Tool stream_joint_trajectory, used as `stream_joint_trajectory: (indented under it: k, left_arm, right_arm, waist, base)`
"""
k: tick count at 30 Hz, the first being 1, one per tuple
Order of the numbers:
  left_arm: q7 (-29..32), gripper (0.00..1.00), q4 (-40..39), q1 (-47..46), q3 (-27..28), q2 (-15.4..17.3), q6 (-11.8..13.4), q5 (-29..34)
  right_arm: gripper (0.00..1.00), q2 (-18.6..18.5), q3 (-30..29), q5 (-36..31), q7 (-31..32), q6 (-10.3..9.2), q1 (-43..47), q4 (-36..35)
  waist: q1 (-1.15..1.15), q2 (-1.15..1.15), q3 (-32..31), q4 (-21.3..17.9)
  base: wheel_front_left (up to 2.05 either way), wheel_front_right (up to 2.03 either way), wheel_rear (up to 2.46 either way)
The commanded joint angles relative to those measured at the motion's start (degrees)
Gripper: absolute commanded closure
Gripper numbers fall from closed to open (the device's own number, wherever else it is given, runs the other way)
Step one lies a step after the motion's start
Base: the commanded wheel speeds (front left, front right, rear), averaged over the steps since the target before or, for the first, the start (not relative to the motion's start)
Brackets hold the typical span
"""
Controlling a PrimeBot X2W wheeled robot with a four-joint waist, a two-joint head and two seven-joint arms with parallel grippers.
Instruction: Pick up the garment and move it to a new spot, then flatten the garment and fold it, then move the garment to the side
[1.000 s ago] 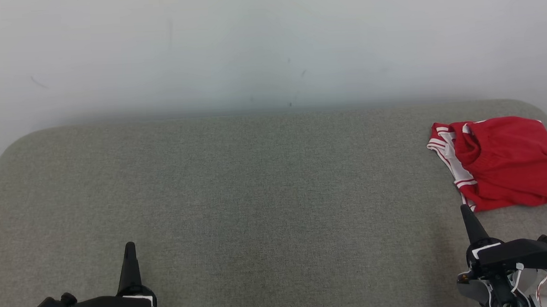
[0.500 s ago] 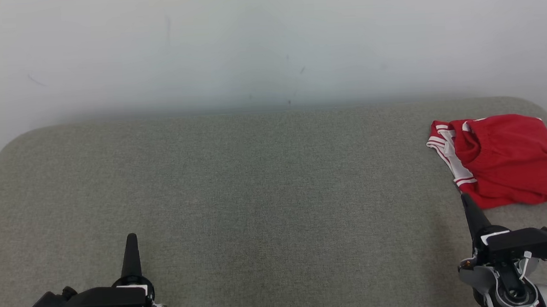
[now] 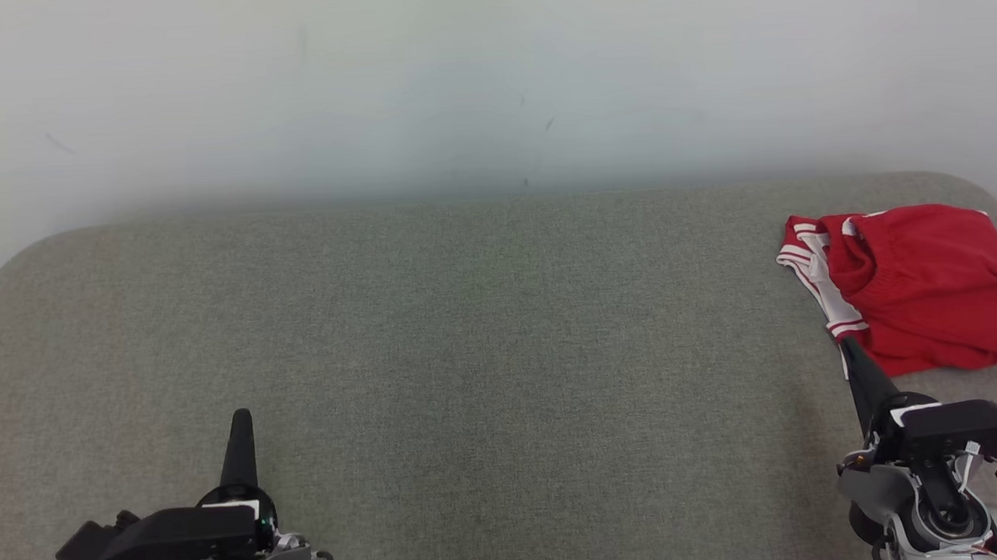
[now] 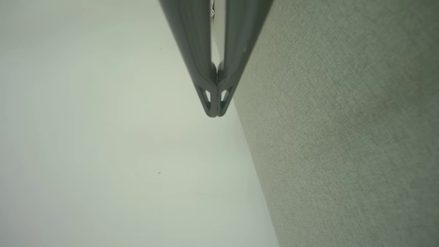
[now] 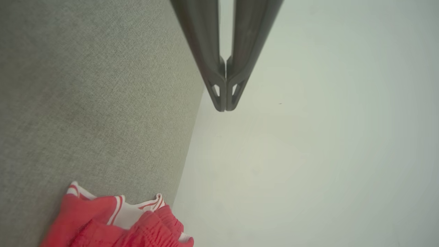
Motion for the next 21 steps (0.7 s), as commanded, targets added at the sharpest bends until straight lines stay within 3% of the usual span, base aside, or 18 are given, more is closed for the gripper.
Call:
stream_joint_trajectory:
  k: [1, 21]
  left_arm:
    - [0.3, 1.0, 0.0, -0.8, 0.0, 0.2, -0.2, -0.9]
    - [1.3, 1.0, 1.2, -2.8, -0.5, 0.2, -0.6, -9.3]
  right_arm:
    - [1.0, -0.4, -0.3, 1.1, 0.3, -0.1, -0.7, 0.0]
    - [1.0, -0.6, -1.7, 8.9, 3.3, -0.12, -3.5, 1.8]
  waist:
    - [0.0, 0.0, 0.0, 0.0]
    - [0.0, 0.0, 0.6, -0.2]
  base:
    - [0.0, 0.0, 0.0]
    - [0.0, 0.0, 0.0]
